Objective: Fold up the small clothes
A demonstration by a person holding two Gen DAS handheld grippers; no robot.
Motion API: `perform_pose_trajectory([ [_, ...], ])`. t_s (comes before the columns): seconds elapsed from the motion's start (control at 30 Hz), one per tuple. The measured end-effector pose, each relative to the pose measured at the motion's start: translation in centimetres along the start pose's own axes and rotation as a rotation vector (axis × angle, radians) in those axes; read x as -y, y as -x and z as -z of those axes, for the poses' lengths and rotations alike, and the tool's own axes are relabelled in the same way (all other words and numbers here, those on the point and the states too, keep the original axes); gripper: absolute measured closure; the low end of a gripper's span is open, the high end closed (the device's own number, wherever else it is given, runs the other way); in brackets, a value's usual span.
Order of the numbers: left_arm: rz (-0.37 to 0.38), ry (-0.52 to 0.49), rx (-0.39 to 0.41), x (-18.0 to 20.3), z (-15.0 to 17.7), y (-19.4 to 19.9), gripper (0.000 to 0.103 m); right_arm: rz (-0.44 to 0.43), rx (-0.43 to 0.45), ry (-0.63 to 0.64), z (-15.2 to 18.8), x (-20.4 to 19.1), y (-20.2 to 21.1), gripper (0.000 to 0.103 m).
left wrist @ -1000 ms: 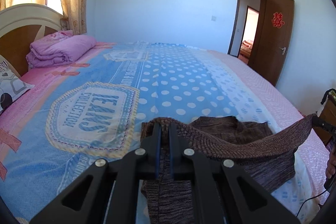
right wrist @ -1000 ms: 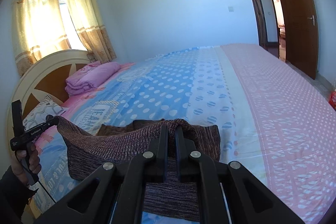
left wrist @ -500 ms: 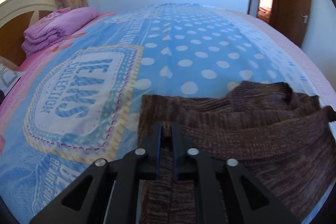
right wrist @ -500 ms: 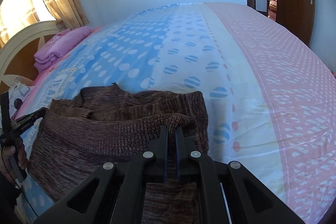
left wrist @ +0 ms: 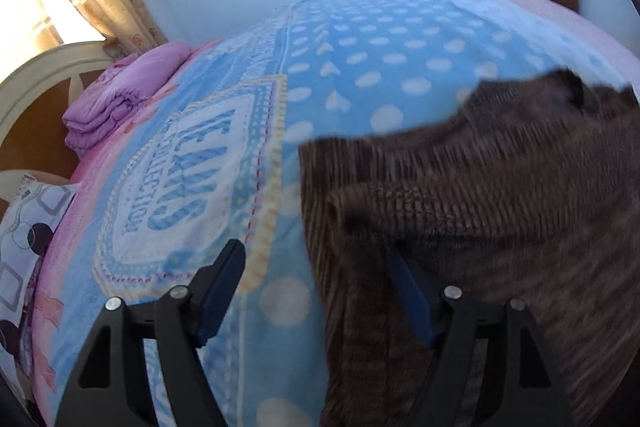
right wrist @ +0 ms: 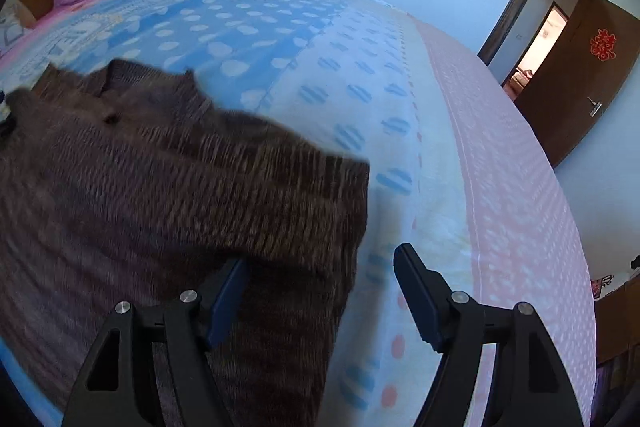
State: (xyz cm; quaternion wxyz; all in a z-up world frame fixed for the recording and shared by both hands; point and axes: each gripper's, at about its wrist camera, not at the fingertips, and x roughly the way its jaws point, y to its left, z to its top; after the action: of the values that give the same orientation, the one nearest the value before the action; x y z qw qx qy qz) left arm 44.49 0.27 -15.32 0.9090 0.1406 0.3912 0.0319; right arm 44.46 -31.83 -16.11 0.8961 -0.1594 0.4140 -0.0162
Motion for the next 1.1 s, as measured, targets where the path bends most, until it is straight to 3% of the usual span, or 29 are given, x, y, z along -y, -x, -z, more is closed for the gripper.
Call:
perform_pose_trajectory([
  [0.1,-0.079,0.038,0.041,-0.6,-2.6,-0.4,0.024,0.054,0.041,-0.039,-2.9,1.2,-0.1,0.03],
  [0.23,-0.114,0.122,0.003,-2.7,-4.5,-1.9,0.014,0.083,0.091,-0.138,-5.6,3.6,0.5,0.03],
  [0.43,-0.133,0.148,-0.081,-5.0,-1.9,-3.1,0.01,0.035,0.09,-0.165,-3.6,4.2,1.3,0.03],
  [0.57,-0.075,0.226,-0.119,-6.8,0.9,-2.2,0.01,-0.03,0.063,-0.222,-0.4,5.0,1.6,0.03],
  [0.77,0.087,0.278,-0.013,-7.1,4.8,4.5,0.01,-0.23,0.079,-0.391,5.6,6.4,5.4,0.03],
  [0.9,0.174,0.272,0.031,-5.6,7.3,7.4,0.012,-0.314,0.085,-0.431,8.9,5.6,7.6,0.03],
  [1.1,0.295,0.269,-0.006,-3.7,10.1,7.8,0.041,-0.35,0.084,-0.438,11.5,4.1,8.7,0.03],
])
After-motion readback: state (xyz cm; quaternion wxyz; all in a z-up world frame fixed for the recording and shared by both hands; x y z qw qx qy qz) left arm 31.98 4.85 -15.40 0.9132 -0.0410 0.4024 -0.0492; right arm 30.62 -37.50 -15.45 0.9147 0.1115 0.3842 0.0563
